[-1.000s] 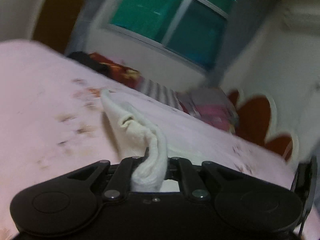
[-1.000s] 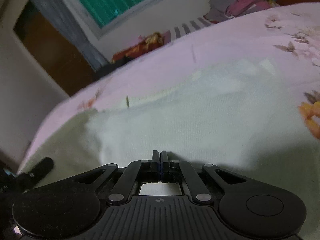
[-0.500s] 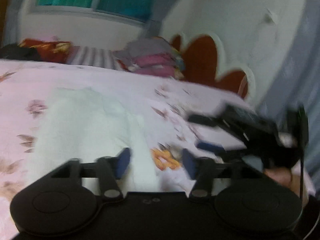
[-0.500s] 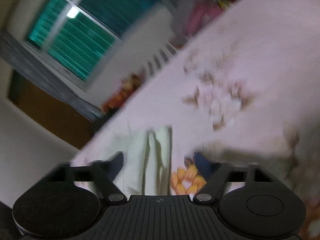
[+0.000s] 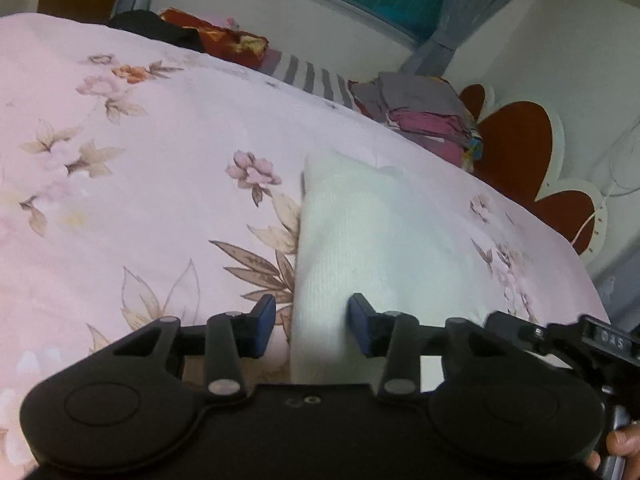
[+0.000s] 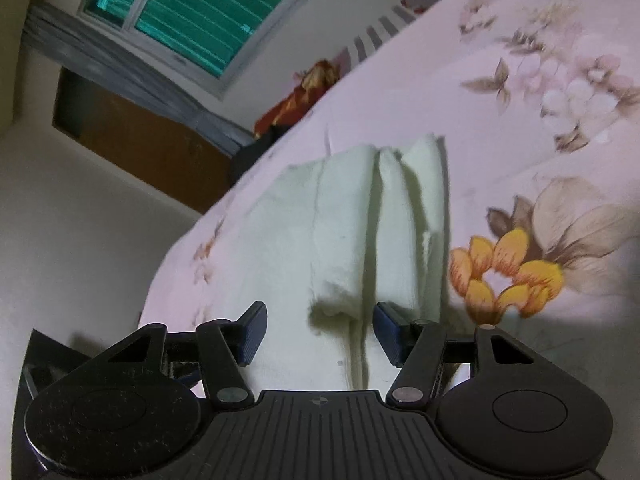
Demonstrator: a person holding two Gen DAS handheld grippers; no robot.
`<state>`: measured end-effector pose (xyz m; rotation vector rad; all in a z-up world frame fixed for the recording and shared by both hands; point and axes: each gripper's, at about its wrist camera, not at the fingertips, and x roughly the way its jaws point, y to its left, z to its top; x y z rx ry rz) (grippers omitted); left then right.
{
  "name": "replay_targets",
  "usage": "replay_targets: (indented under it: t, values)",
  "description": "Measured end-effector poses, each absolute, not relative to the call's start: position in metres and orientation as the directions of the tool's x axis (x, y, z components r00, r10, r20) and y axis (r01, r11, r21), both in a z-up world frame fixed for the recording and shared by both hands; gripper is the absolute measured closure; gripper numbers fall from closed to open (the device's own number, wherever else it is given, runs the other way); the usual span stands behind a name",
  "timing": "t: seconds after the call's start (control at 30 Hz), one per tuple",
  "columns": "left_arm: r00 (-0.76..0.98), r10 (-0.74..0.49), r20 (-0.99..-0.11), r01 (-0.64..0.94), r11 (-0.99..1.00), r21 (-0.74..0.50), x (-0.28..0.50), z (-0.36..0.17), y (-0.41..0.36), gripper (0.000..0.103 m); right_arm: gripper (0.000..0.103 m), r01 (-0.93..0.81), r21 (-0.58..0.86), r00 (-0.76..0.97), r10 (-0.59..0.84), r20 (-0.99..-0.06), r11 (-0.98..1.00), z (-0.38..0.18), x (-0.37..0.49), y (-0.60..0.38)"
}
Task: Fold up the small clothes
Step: 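Fold the edge over onto the sweater and open both tools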
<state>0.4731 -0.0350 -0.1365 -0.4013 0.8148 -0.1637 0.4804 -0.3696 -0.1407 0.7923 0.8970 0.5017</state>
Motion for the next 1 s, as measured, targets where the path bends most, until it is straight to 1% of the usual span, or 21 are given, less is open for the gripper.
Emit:
replay_targets:
  t: [0.17,0.27,0.37,0.43,0.47,0.53,0.57,0.67,0.73,0.77,0.87,0.9,0.93,1.0]
  values:
    - [0.678,-0.33,-0.657,0.008,0.897,-0.442,0.477,-0.139,-0.025,0.061,0.044,-0.068,0.76,0.54,0.664,-0.517,0.647,-0.137,0.489,-0.357]
    - [0.67,-0.354,-0.652,0.015,0.885,-0.465,0.48,-0.143,-0.021,0.061,0.05,-0.044,0.751,0.534,0.651,-0.54,0.659,-0.141,0.496,-0.352]
    - [0.67,-0.358,-0.651,0.033,0.89,-0.455,0.48,-0.141,-0.022,0.062,0.05,-0.049,0.739,0.527,0.646,-0.552,0.672,-0.142,0.502,-0.347]
    - [0.693,-0.347,-0.632,0.049,0.897,-0.439,0.478,-0.134,-0.02,0.063,0.062,-0.063,0.706,0.532,0.622,-0.574,0.705,-0.138,0.505,-0.339]
    - [0.709,-0.34,-0.618,0.06,0.902,-0.428,0.478,-0.13,-0.019,0.066,0.065,-0.067,0.69,0.537,0.609,-0.584,0.721,-0.138,0.506,-0.336]
    - [0.707,-0.353,-0.613,0.093,0.905,-0.414,0.481,-0.126,-0.021,0.066,0.065,-0.071,0.694,0.538,0.613,-0.578,0.717,-0.139,0.504,-0.335]
    - [0.694,-0.365,-0.621,0.105,0.904,-0.414,0.484,-0.128,-0.023,0.068,0.065,-0.072,0.693,0.539,0.613,-0.578,0.717,-0.14,0.502,-0.335]
    - [0.657,-0.383,-0.649,0.127,0.905,-0.406,0.492,-0.134,-0.031,0.067,0.065,-0.06,0.702,0.536,0.617,-0.577,0.709,-0.144,0.505,-0.335]
    - [0.655,-0.382,-0.653,0.134,0.908,-0.397,0.493,-0.133,-0.034,0.068,0.066,-0.066,0.691,0.539,0.609,-0.582,0.72,-0.143,0.505,-0.333]
    - [0.663,-0.38,-0.645,0.146,0.911,-0.386,0.491,-0.129,-0.036,0.07,0.088,-0.082,0.67,0.543,0.597,-0.591,0.738,-0.14,0.504,-0.332]
    - [0.72,-0.43,-0.544,0.245,0.892,-0.38,0.478,-0.107,-0.038,0.07,0.088,-0.114,0.63,0.577,0.567,-0.587,0.768,-0.127,0.5,-0.327]
    - [0.72,-0.438,-0.538,0.265,0.89,-0.37,0.477,-0.103,-0.041,0.07,0.088,-0.121,0.629,0.591,0.564,-0.576,0.768,-0.12,0.495,-0.33]
    - [0.706,-0.449,-0.548,0.295,0.889,-0.349,0.478,-0.1,-0.049,0.07,0.088,-0.134,0.639,0.602,0.575,-0.554,0.757,-0.112,0.489,-0.336]
    - [0.639,-0.462,-0.615,0.335,0.887,-0.317,0.488,-0.109,-0.066,0.07,0.089,-0.134,0.636,0.619,0.565,-0.546,0.76,-0.103,0.478,-0.345]
